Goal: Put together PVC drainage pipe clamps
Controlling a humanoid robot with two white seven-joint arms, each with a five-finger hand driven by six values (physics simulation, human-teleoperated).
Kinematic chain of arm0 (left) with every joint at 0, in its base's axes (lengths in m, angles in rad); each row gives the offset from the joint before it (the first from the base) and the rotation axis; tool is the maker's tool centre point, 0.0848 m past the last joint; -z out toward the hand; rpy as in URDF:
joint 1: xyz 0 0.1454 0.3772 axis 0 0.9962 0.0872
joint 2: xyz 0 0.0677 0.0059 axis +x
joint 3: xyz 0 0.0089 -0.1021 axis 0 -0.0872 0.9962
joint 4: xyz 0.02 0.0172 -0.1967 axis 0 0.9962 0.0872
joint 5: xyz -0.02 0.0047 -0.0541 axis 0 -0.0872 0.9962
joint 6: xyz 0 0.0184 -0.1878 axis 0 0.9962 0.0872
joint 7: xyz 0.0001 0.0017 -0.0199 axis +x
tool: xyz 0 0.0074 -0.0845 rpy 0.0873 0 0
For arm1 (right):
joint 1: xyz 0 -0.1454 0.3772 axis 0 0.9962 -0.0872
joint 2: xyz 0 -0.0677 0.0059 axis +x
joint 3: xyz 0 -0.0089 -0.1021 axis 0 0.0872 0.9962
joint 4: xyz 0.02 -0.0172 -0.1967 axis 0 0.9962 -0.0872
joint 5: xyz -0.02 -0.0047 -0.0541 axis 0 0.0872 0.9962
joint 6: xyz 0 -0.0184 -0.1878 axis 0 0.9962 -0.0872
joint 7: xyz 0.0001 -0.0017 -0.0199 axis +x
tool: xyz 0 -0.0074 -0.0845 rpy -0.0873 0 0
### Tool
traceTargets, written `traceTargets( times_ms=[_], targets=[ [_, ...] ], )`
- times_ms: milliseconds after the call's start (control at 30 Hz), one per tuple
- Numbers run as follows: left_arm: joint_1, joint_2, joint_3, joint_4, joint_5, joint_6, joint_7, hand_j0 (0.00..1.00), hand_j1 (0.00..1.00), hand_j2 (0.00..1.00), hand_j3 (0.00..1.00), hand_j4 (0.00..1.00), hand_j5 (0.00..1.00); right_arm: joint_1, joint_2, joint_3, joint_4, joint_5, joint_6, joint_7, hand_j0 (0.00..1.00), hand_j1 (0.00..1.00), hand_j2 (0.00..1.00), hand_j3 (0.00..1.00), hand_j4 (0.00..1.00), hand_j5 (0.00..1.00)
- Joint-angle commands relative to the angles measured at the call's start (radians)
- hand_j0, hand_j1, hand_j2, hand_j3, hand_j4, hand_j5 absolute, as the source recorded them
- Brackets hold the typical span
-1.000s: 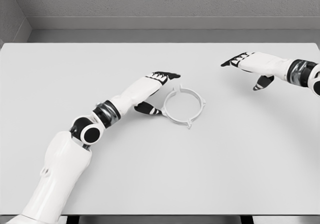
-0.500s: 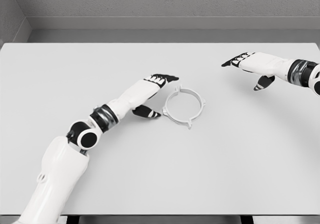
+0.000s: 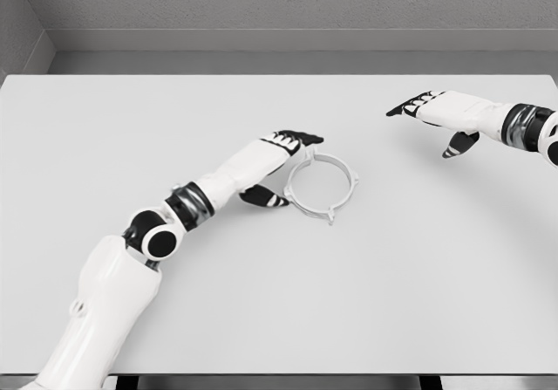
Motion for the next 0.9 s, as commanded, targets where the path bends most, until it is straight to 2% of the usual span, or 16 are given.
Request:
traceTargets(
  times_ms=[0,333,467,600,867],
  targets=[
    [0.000,-0.001,-0.007,0.000,0.006,0.001,0.000,1.00,1.00,1.00,1.00,1.00,1.00,0.000,-0.001,-0.001,0.000,-0.004,0.000,0.000,1.00,1.00,1.00,1.00,1.00,1.00],
    [-0.017,-0.012,-0.007,0.035,0.005,0.004,0.000,1.00,1.00,1.00,1.00,1.00,1.00,0.000,-0.001,-0.001,0.000,-0.004,0.002,0.000,1.00,1.00,1.00,1.00,1.00,1.00],
    [-0.038,-0.024,-0.007,0.077,0.003,0.003,0.000,1.00,1.00,1.00,1.00,1.00,1.00,0.000,-0.001,-0.001,0.000,-0.004,0.000,0.000,1.00,1.00,1.00,1.00,1.00,1.00],
    [-0.043,-0.027,-0.008,0.078,0.002,0.003,0.000,1.00,1.00,1.00,1.00,1.00,1.00,0.005,-0.001,-0.001,-0.032,-0.004,0.000,0.000,1.00,1.00,1.00,1.00,1.00,1.00],
    [-0.046,-0.041,-0.008,0.081,-0.002,0.003,0.000,1.00,1.00,1.00,1.00,1.00,1.00,0.005,-0.002,0.001,-0.032,-0.002,0.000,0.000,1.00,1.00,1.00,1.00,1.00,1.00]
  ],
)
